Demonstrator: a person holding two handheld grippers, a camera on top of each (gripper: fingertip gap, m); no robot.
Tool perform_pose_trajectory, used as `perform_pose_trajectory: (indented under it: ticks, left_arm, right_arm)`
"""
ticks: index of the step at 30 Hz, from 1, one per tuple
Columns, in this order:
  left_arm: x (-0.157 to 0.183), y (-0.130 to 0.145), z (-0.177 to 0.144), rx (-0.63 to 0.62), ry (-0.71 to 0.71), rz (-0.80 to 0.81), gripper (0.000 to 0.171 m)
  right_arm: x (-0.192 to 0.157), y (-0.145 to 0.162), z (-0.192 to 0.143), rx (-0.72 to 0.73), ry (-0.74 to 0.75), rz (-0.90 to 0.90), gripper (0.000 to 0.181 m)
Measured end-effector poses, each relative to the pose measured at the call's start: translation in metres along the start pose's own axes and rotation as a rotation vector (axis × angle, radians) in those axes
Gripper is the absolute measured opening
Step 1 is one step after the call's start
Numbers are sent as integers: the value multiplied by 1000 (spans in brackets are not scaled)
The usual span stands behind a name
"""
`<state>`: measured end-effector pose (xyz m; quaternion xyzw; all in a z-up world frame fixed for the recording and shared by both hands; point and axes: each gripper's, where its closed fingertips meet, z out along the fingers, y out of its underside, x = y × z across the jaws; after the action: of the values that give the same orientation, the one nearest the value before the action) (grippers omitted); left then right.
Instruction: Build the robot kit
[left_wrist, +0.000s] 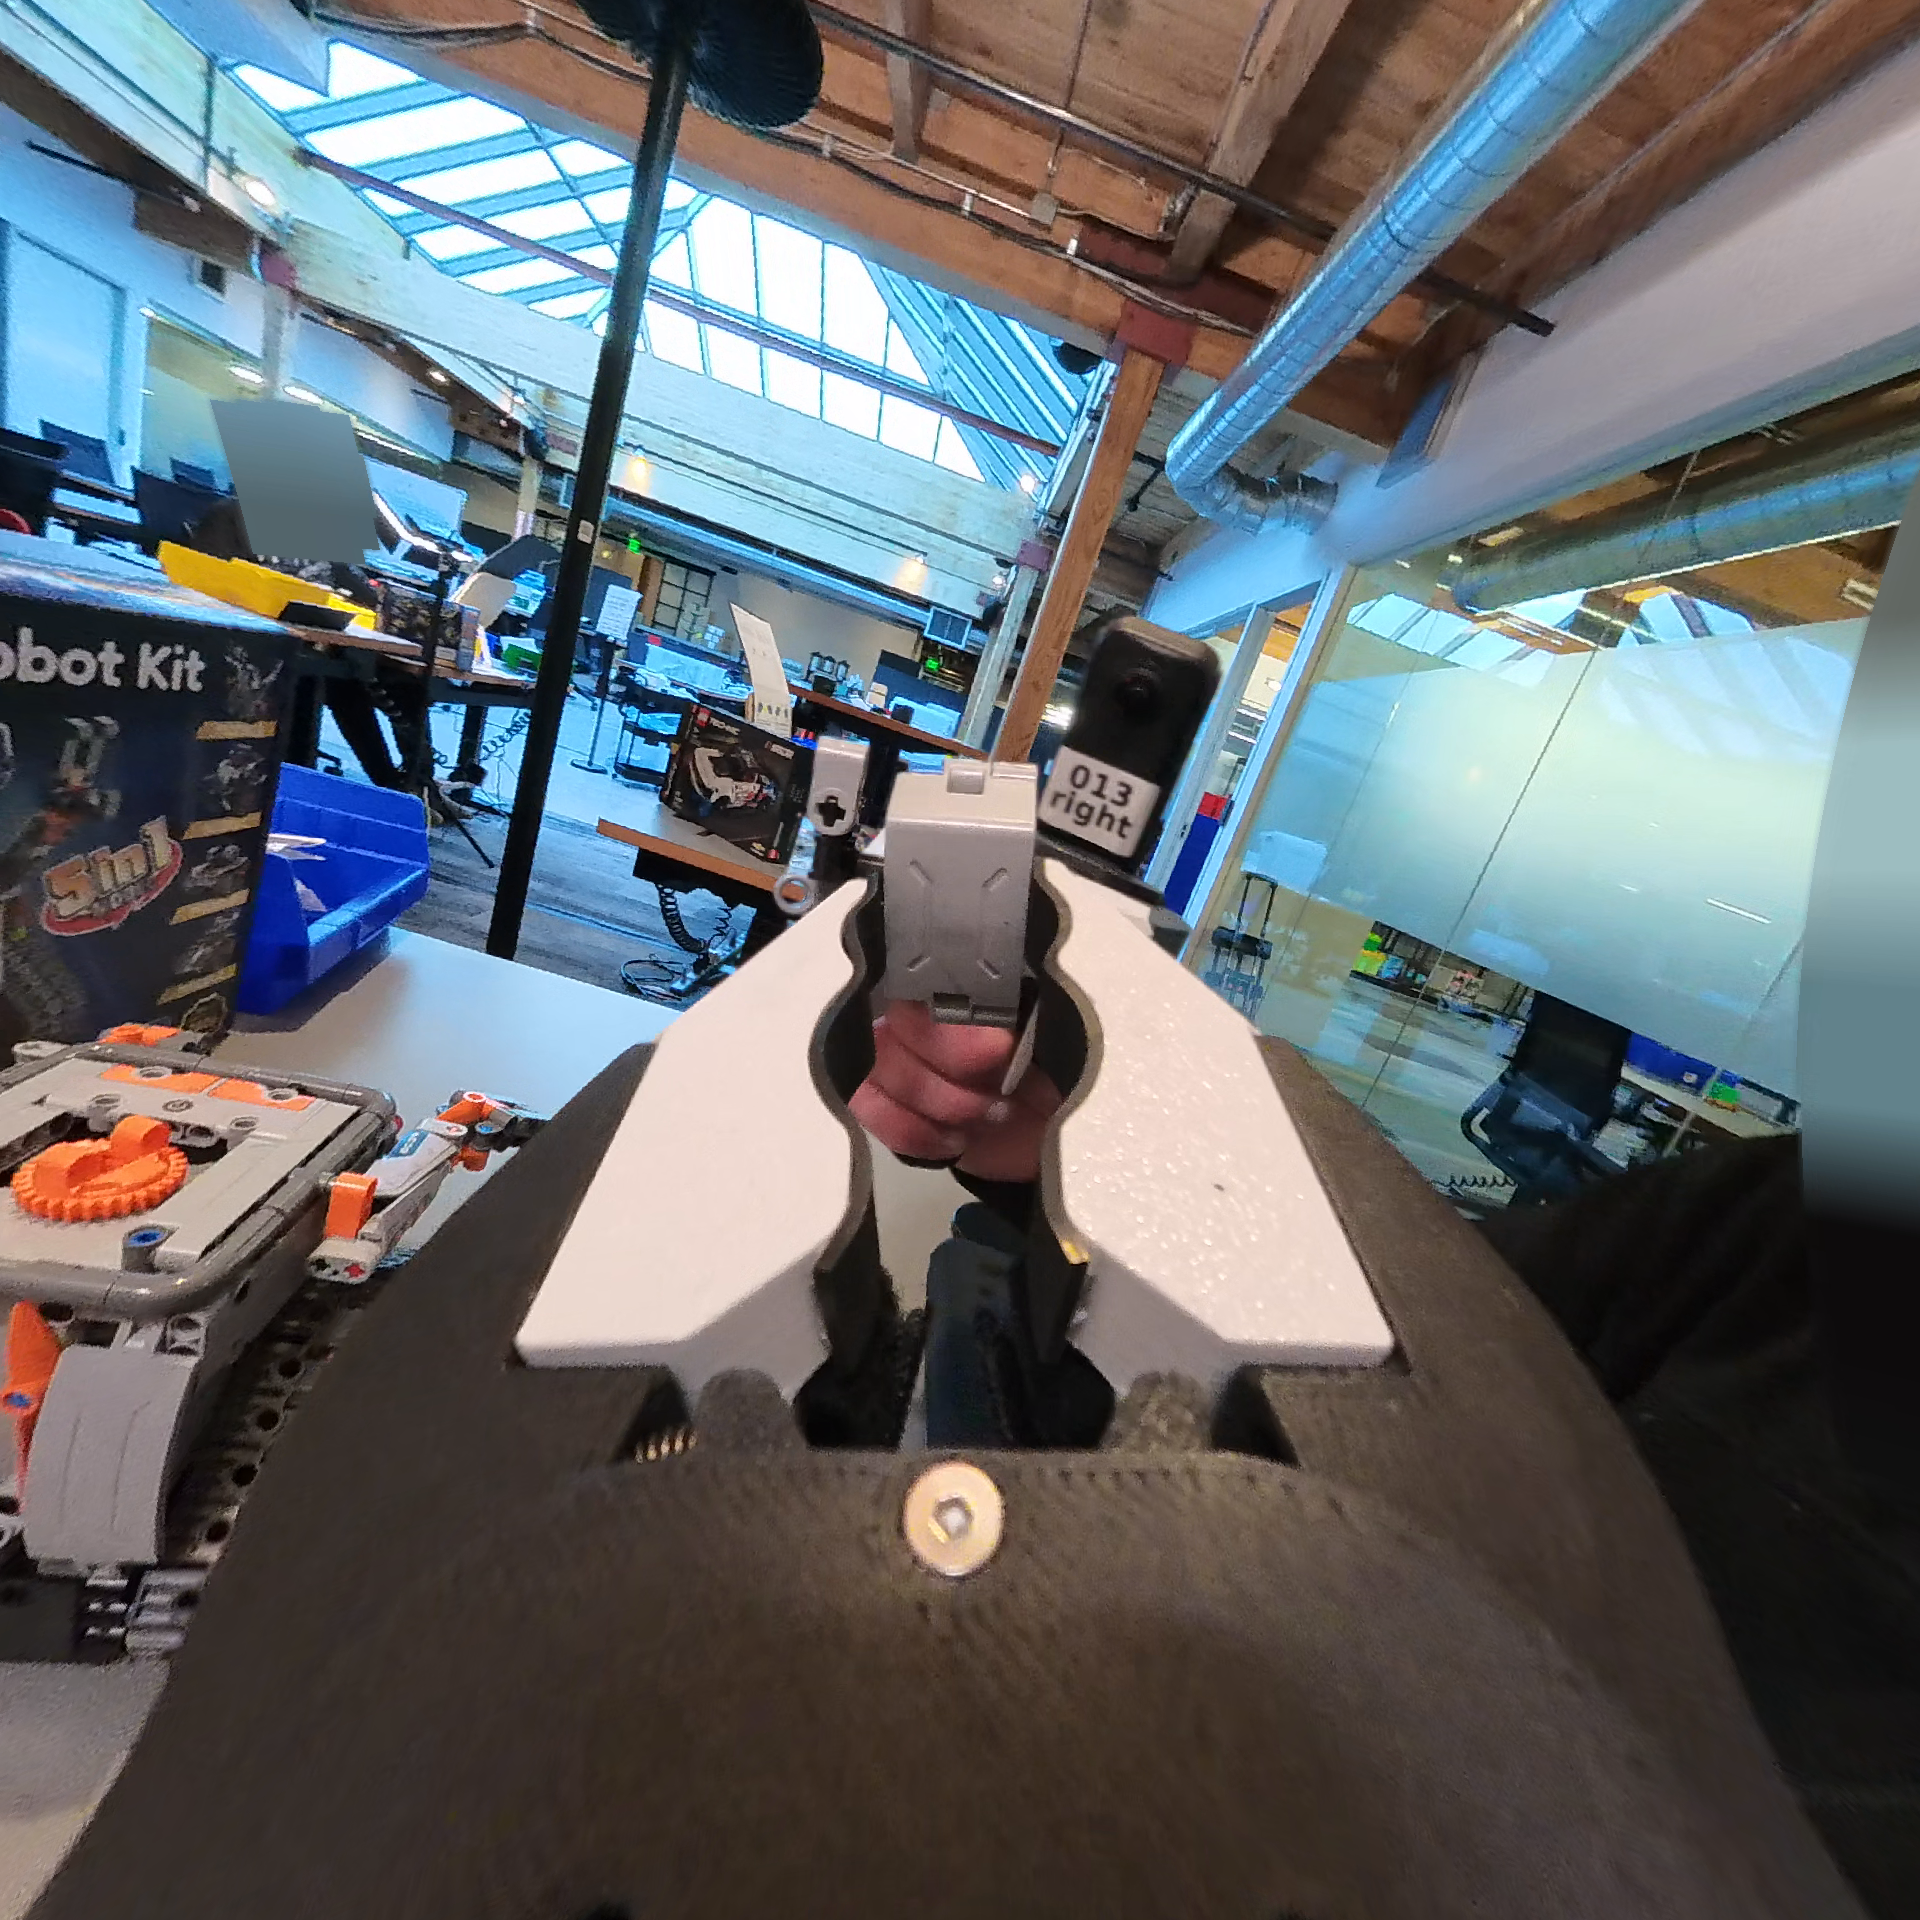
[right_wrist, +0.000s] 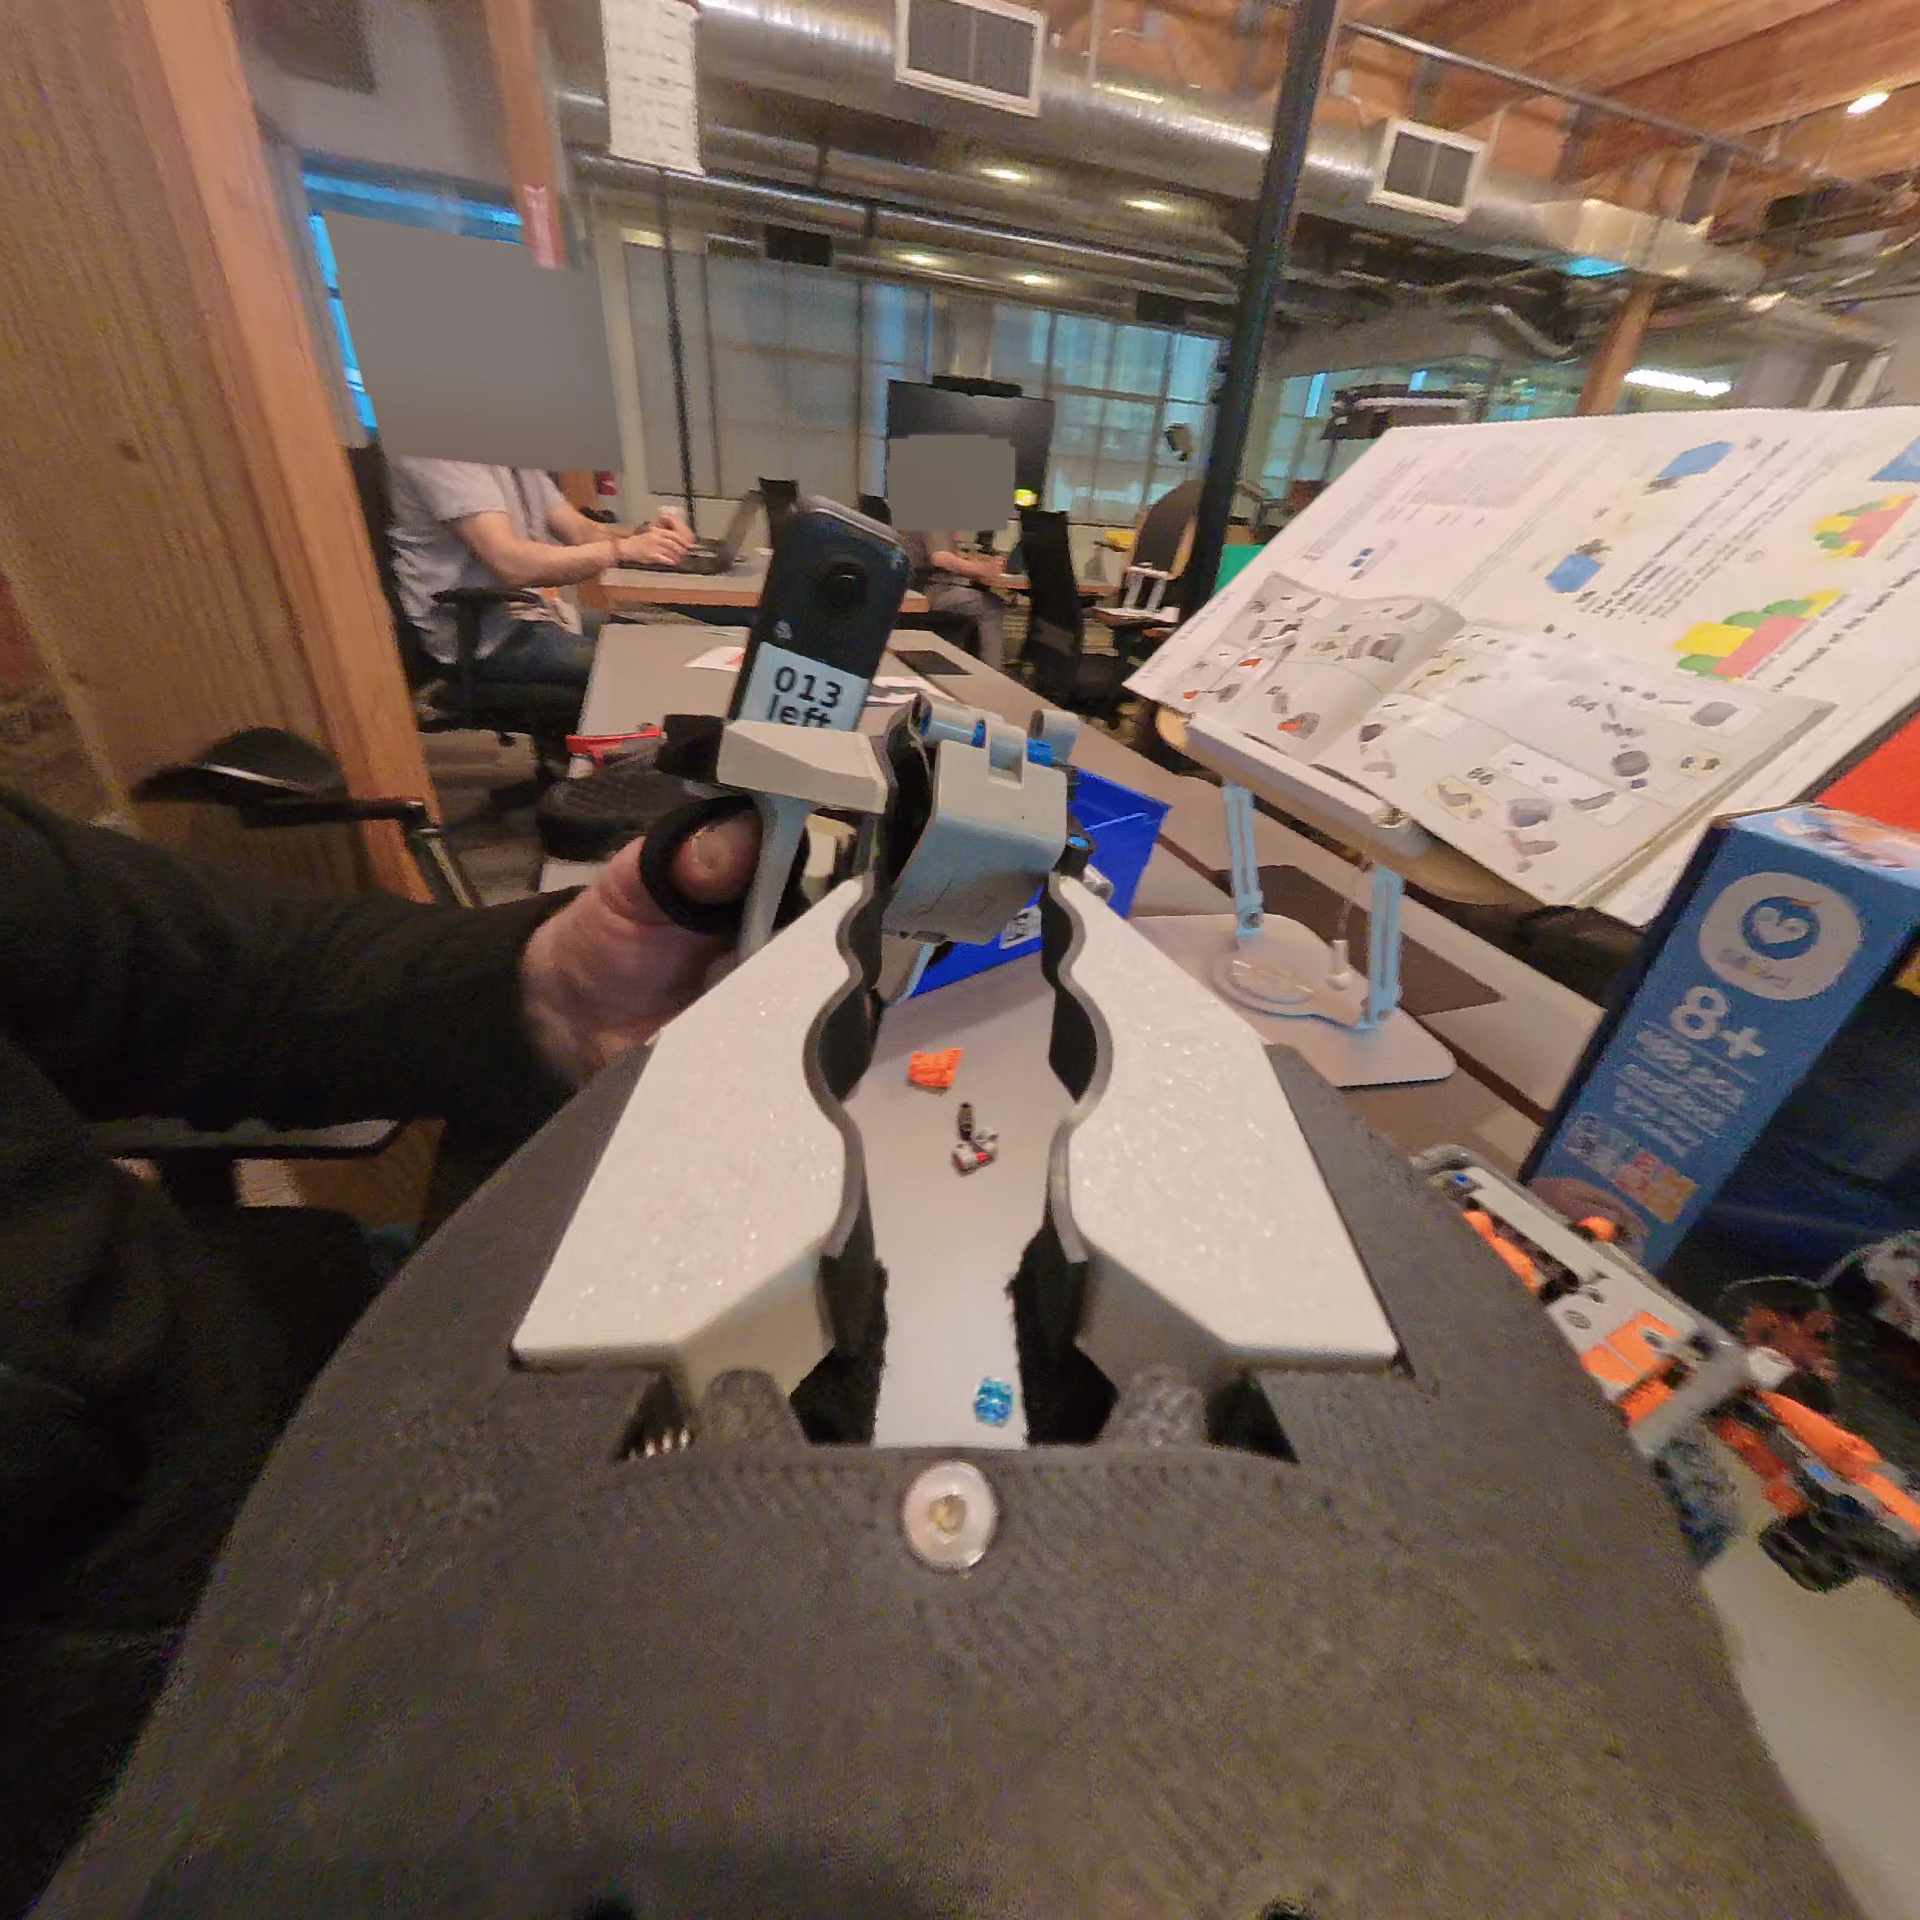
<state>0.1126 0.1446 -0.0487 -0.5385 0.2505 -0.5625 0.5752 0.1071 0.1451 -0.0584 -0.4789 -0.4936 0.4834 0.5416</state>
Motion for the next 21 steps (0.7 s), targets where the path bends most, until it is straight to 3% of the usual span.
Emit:
perform_pose_trajectory:
  ticks: [5,11,16,17,21]
  left_arm:
    - [14,-7,-5,7,25,8,24]
    - [22,-11,-8,24,62,-37,24]
    - [29,-13,-11,51,74,-62,24]
    - [30,-12,-11,46,72,-62,24]
    - [36,-13,-11,58,76,-62,24]
  right_arm:
    - [-9,-21,-1,44,93,-101,29]
    - [-14,-35,1,110,39,24,22]
    - [-20,-39,3,116,65,7,20]
    - [-24,-43,2,133,50,6,8]
    - [-31,-48,1,171,3,34,5]
